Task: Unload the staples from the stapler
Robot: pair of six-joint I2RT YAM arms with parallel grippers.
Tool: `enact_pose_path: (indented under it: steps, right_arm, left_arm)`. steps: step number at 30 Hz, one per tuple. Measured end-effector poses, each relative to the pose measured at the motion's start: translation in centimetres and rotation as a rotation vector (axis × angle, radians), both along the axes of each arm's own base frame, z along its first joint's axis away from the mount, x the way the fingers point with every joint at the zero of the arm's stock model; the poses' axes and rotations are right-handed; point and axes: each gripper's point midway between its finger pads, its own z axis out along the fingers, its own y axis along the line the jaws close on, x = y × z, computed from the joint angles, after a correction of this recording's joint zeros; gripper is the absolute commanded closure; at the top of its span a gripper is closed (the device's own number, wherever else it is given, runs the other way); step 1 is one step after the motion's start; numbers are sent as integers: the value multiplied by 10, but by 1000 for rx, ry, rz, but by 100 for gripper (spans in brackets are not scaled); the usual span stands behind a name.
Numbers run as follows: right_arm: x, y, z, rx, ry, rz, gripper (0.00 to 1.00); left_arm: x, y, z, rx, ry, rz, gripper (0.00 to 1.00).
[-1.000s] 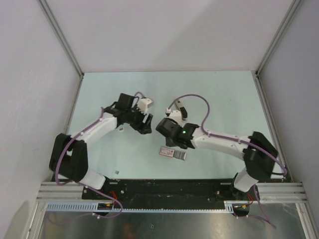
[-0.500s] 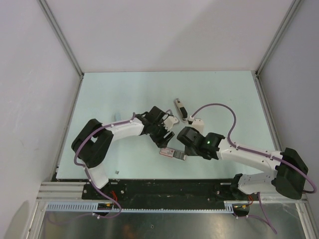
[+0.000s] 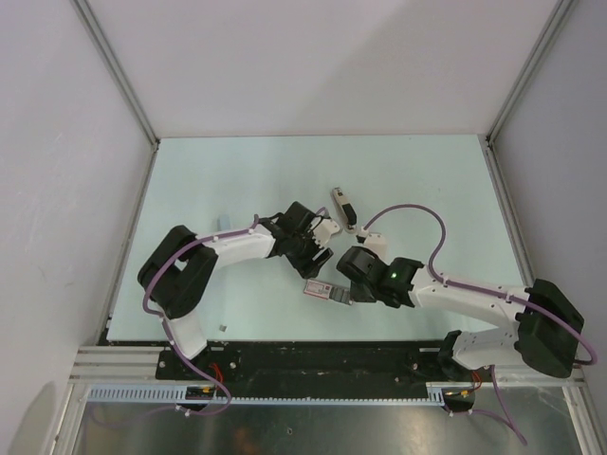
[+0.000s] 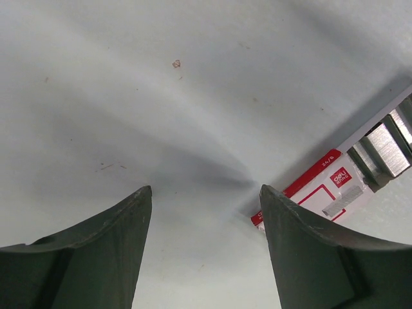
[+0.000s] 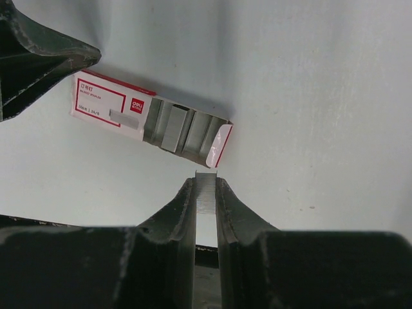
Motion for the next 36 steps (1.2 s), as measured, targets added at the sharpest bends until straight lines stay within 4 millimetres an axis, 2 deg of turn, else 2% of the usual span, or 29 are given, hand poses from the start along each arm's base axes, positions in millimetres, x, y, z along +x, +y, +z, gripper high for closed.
enact_pose_path:
  steps: [15,18,26,36]
  right_arm:
    - [1,7,-4,17,8,-5,91]
    - [2,7,-5,15,8,-6,91]
    - [3,10,-11,10,12,-5,91]
    - [5,13,-21,-17,11,16,91]
  left_arm:
    - [-1,0,-1,0,-20,0,28]
    - [-8,1,-2,-7,-30,-12,29]
    - [-40,19,-2,5,-23,-53,28]
    - [-46,26,-2,25,-8,-55,25]
